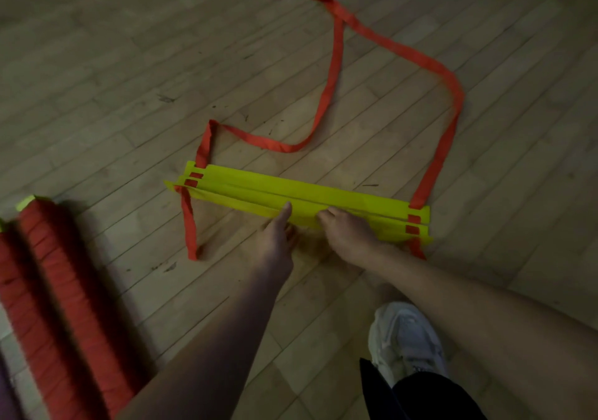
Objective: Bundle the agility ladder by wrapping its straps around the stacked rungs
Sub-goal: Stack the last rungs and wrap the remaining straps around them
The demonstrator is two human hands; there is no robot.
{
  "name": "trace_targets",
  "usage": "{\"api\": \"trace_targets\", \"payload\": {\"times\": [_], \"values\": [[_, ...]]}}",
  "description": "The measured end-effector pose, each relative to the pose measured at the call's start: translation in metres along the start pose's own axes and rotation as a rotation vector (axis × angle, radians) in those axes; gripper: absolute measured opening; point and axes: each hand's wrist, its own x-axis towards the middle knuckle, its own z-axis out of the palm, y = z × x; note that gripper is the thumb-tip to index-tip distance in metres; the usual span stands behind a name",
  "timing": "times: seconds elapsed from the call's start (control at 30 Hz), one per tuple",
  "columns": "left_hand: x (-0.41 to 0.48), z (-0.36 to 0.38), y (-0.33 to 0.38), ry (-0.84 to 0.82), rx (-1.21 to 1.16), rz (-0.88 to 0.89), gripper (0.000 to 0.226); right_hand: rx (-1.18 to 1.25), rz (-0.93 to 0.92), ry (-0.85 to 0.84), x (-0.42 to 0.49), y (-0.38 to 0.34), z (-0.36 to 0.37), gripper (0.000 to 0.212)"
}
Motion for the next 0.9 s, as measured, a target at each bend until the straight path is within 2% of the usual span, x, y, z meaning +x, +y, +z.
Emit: {"api": "trace_targets", "payload": {"times": [0.13, 0.2, 0.3, 0.37, 0.43, 0.53, 0.63, 0.73, 0.9], "values": [[0.001, -0.001, 0.008, 0.009, -0.156, -0.102, 0.017, 0.170, -0.140, -0.041, -0.007, -0.008, 0.007, 0.026], [0.006, -0.001, 0.013, 0.036, -0.139, -0.165, 0.018, 0.229, -0.143, -0.072, -0.007, -0.007, 0.010, 0.026], [0.009, -0.001, 0.013, 0.044, -0.064, -0.173, 0.042, 0.319, -0.135, -0.098, -0.005, -0.003, 0.007, 0.025], [0.008, -0.003, 0.009, 0.011, -0.041, -0.127, 0.038, 0.371, -0.089, -0.062, -0.003, 0.000, 0.003, 0.027], [0.009, -0.003, 0.006, 0.037, -0.043, -0.084, 0.023, 0.419, 0.016, -0.035, -0.002, 0.001, 0.000, 0.036], [0.008, 0.000, 0.008, 0.096, -0.153, -0.087, 0.017, 0.528, 0.165, -0.104, 0.004, -0.001, -0.002, 0.045], [0.003, 0.003, 0.008, 0.064, -0.227, -0.085, 0.006, 0.538, 0.231, -0.104, 0.011, 0.000, -0.004, 0.044], [0.002, 0.003, 0.006, 0.020, -0.253, -0.077, 0.010, 0.423, 0.254, -0.129, 0.018, 0.002, -0.003, 0.045], [0.001, 0.002, 0.000, 0.001, -0.259, -0.094, 0.024, 0.543, 0.276, -0.045, 0.020, 0.000, -0.009, 0.033]]}}
